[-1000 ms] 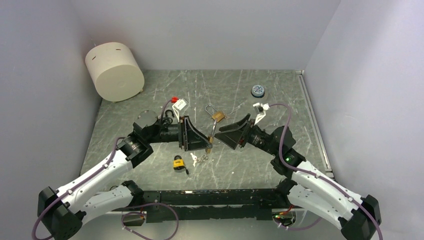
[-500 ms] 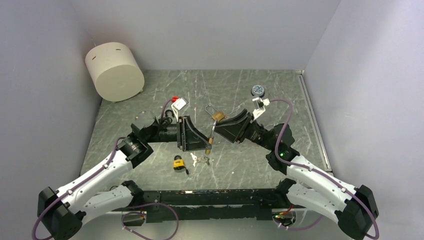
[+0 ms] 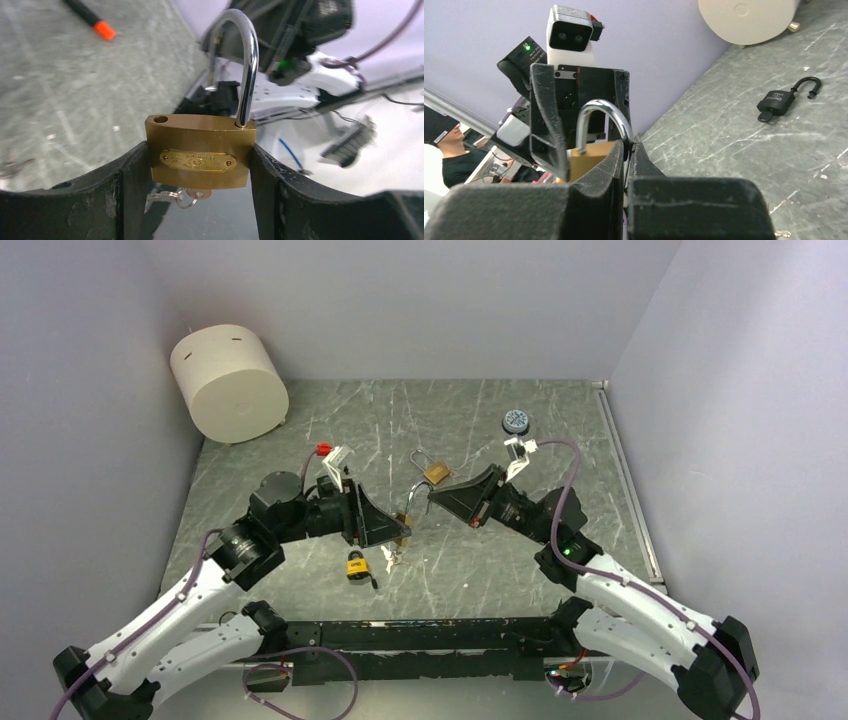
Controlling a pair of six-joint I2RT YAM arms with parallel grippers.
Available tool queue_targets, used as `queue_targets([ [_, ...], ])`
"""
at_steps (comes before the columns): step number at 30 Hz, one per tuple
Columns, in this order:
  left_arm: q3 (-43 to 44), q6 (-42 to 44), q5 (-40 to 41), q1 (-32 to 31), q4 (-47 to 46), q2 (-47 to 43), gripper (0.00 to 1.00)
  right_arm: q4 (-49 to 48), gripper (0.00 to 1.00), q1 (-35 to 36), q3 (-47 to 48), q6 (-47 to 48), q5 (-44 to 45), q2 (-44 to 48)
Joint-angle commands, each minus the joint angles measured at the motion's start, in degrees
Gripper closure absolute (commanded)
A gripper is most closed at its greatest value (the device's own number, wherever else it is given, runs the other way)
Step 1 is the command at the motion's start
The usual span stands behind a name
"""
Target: Unlock with the key
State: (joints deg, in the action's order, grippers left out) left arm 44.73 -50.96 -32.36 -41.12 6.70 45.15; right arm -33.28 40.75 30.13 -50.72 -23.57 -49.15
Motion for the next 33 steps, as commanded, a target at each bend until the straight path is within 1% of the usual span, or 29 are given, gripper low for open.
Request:
queue_targets([
  [1,4.9,8.0,14.0,0.3,12.0,-2.5,0.97,4.4,1.00,0.0,-0.1,3.0,3.7,5.0],
  [4,5.0,10.1,19.9,0.3,16.4,-2.4,0.98,7.8,1.00,0.0,0.1,3.1,5.6,5.4],
  [7,6.9,10.1,26.0,0.3,21.4,0.0,0.97,10.7,1.00,0.0,2.2,0.3,8.5,3.5],
  [9,8.8,9.6,28.1,0.3,24.4,2.4,0.97,12.0,1.00,0.0,4.3,-0.5,8.8,1.7],
  [11,9.9,9.6,29.9,0.3,25.4,4.2,0.97,13.8,1.00,0.0,5.7,-0.3,9.6,0.3],
  [12,10.2,9.8,31.1,0.3,25.3,5.0,0.97,15.9,0.98,0.0,6.4,-0.2,11.2,-0.1],
  [16,9.7,11.5,34.4,0.3,22.0,9.1,0.97,23.7,0.67,-0.1,7.6,1.1,17.1,-0.4],
  [17,9.9,11.8,34.4,0.3,21.5,10.7,0.98,25.2,0.61,-0.1,7.6,1.1,18.4,-0.4],
  [18,10.4,12.3,33.8,0.3,21.1,12.5,0.98,26.4,0.58,-0.1,7.3,1.0,19.3,-0.2],
  [21,12.5,13.2,30.7,0.4,19.4,19.5,0.97,26.4,0.56,-0.2,5.1,-0.2,20.4,-0.1],
  [25,17.0,15.7,27.5,0.4,18.7,29.5,0.97,26.1,0.55,-0.3,2.7,-1.8,20.8,-1.0],
  [27,20.2,17.4,24.4,0.8,19.2,35.2,0.98,26.2,0.55,-0.3,1.6,-2.4,20.8,-1.2],
  [30,25.6,18.6,19.8,2.2,21.1,43.8,0.97,26.0,0.55,-0.4,-0.4,-3.9,22.0,-0.5],
  [33,30.9,20.0,15.0,3.9,24.6,51.7,0.98,28.3,0.56,-0.4,-1.3,-4.0,24.7,1.3],
])
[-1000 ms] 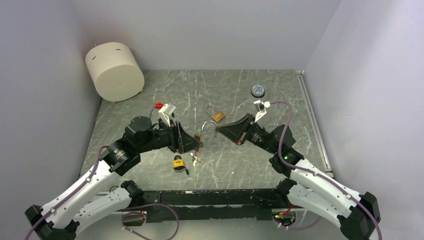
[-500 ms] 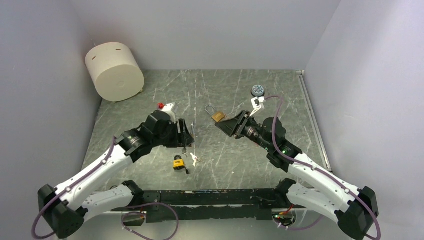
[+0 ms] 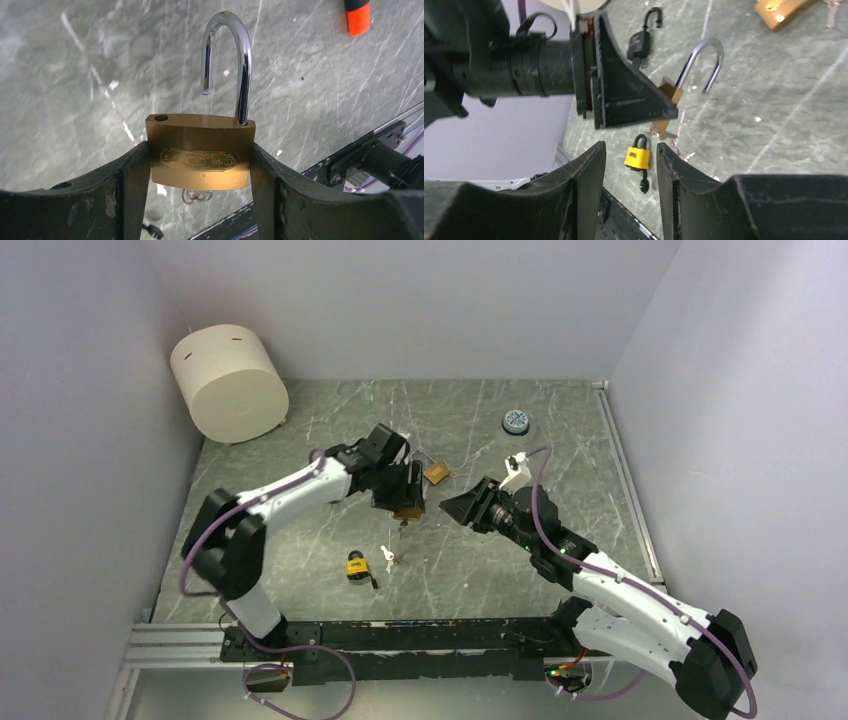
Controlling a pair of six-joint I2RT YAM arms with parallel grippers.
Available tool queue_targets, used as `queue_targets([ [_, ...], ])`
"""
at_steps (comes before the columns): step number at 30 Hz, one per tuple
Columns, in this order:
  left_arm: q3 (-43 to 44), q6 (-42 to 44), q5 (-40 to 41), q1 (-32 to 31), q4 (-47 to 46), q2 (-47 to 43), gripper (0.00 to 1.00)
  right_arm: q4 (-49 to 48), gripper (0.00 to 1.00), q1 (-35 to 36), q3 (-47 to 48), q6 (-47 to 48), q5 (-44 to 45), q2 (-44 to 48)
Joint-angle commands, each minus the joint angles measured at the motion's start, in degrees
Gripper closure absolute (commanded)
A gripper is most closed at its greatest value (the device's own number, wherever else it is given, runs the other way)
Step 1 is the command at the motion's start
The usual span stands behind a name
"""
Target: Unlock with the key
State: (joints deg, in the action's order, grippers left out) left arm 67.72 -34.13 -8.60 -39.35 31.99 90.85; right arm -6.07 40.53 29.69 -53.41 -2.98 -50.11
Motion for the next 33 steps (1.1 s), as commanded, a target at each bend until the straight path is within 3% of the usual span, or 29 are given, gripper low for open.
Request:
queue_targets([
  [1,9.3,4.0,-10.5,2.9,0.3,8.1,0.98,2.4,0.57,-0.2,-1.2,-2.1,6.0,3.2],
  [9,12.9,5.3,-8.9,6.3,2.8,17.1,0.98,7.4,0.58,-0.2,-4.2,-4.8,16.4,4.0],
  [14,15.5,6.1,4.4,6.4,7.7,20.6,0.97,12.1,0.65,-0.5,0.1,-1.4,20.0,-2.2],
  [20,17.1,4.2,13.4,6.9,11.1,23.8,0.97,9.3,0.59,-2.2,3.1,3.8,19.9,-9.4],
  [26,18.3,0.0,18.2,8.4,11.4,25.5,0.83,3.0,0.50,-6.4,8.3,11.5,13.8,-20.8],
  [31,19.5,-3.8,17.9,11.6,9.5,27.0,0.65,3.2,0.52,-10.1,17.0,15.5,10.4,-33.6],
  [33,19.4,-3.9,16.4,12.3,7.7,26.8,0.53,2.9,0.54,-11.0,19.6,16.5,9.1,-37.7],
])
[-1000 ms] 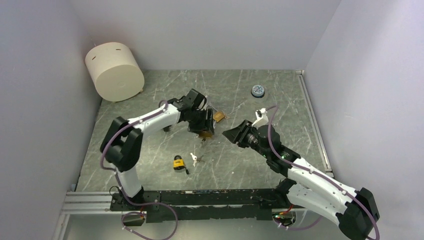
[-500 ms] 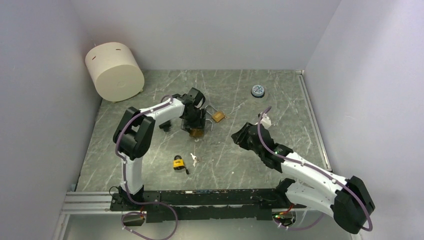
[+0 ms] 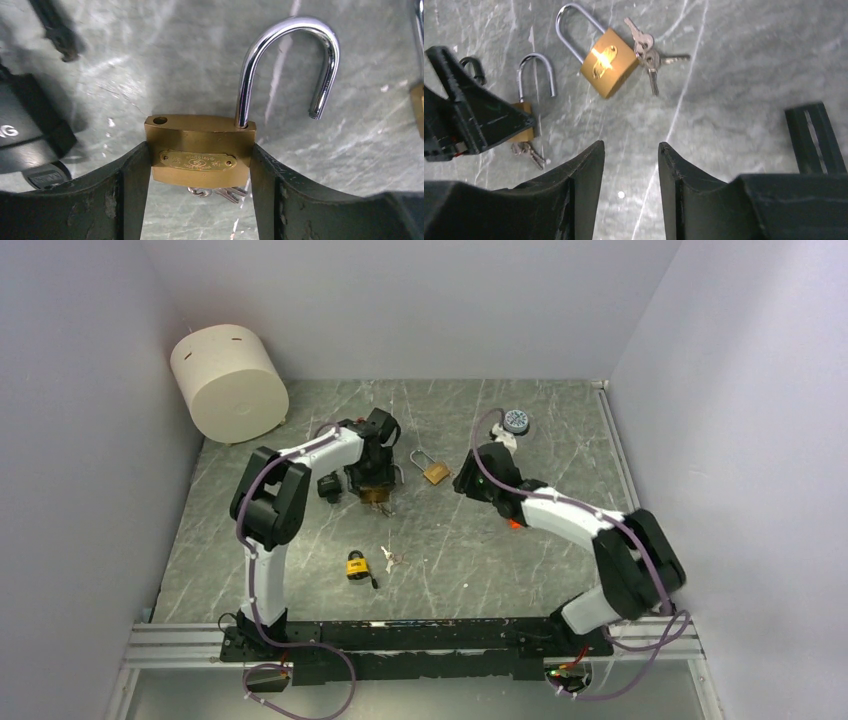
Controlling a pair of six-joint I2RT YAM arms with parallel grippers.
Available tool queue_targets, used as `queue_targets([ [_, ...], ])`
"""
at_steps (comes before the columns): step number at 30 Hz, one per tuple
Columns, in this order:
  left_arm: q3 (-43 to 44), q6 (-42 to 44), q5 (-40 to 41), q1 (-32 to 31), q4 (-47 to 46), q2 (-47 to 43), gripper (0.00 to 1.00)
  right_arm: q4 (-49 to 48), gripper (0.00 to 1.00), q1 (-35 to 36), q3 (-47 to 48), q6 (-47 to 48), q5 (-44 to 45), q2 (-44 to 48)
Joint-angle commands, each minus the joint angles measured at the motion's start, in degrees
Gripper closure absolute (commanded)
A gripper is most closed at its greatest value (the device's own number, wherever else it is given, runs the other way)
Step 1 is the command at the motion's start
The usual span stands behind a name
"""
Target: Unlock with the key
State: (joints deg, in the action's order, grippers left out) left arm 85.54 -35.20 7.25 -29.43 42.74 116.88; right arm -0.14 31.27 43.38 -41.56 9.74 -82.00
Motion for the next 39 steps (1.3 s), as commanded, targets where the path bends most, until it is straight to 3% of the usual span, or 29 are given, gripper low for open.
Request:
queue_targets([
  [1,1.3,-2.7,-0.4,2.5,-4.1,0.4,0.43,-3.4,0.54,-2.0,6.9,5.4,-3.5,-7.3],
  [5,-0.3,-0.7,-5.6,2.8,-7.5,-2.3,0.23,-1.7,0.54,-2.7,12.4,9.0,-3.0,-14.0],
  [11,-4.8,1.2,-10.9,2.7,-11.2,-8.3,0.07,3.3,0.62,-2.9,19.9,17.3,-3.4,-21.7],
  [19,-7.8,0.8,-7.4,2.8,-10.4,-16.5,0.06,9.8,0.69,-2.1,26.6,27.5,2.9,-26.9],
  [23,-9.9,0.6,-7.3,2.8,-11.8,-19.7,0.06,10.4,0.72,-2.0,28.3,32.5,1.4,-28.9],
  [26,-10.9,0.3,-7.3,2.8,-12.5,-20.8,0.06,11.8,0.69,-2.0,30.4,34.1,0.5,-31.1],
  [31,-13.3,-1.9,-10.2,2.9,-14.8,-21.9,0.06,11.0,0.55,-1.9,31.9,35.3,-0.6,-32.9],
  [34,-15.6,-3.5,-14.7,2.9,-17.7,-22.3,0.07,11.8,0.55,-2.0,33.5,35.7,-1.0,-34.7],
  [39,-17.0,-4.3,-14.0,2.9,-17.7,-22.7,0.07,11.5,0.55,-2.2,34.4,36.0,-4.4,-35.0],
])
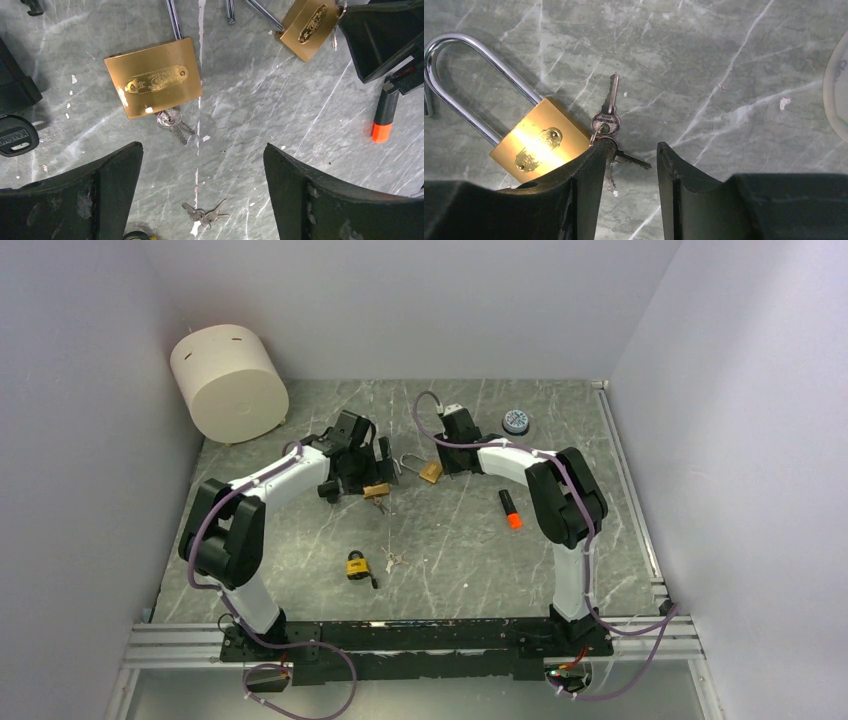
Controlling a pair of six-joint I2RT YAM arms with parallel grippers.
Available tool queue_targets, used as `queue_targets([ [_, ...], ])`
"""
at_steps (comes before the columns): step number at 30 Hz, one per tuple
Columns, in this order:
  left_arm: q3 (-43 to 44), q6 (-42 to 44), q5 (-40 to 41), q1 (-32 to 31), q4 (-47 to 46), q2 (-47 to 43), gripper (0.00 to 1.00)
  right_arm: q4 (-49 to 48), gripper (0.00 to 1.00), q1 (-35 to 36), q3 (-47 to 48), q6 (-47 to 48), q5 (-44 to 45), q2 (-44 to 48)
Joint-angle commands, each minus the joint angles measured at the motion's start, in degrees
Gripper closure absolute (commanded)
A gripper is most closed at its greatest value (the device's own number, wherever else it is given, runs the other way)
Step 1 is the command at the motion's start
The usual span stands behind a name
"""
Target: Unlock with the key
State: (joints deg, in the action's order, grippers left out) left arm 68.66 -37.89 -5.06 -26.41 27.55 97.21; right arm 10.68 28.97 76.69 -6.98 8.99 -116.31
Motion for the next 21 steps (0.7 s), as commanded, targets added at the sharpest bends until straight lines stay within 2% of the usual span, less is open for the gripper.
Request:
queue_targets([
  [1,-0.1,-1.5,-1.9,-0.1,-2.4,-2.9,0.07,0.6,0.55,0.2,0.9,1.2,-4.3,-0.2],
  [4,-0.4,-1.5,-2.1,-0.1,-2.4,-3.0,0.07,1.2,0.53,0.3,0.3,-0.4,-5.3,2.4],
  [11,-0.3,-1.1,-1.4,0.0,-2.2,-2.3,0.08,0.8,0.43,2.3,-2.7,-0.8,-3.8,7.8],
  [17,-0.7,-1.1,-0.7,0.0,-2.1,-2.3,0.08,2.7,0.44,2.4,-1.4,-0.9,-1.4,5.3],
  [21,-0.8,-0.9,-0.4,0.0,-2.0,-2.1,0.08,2.9,0.52,2.7,-1.3,-0.2,-2.1,4.2],
])
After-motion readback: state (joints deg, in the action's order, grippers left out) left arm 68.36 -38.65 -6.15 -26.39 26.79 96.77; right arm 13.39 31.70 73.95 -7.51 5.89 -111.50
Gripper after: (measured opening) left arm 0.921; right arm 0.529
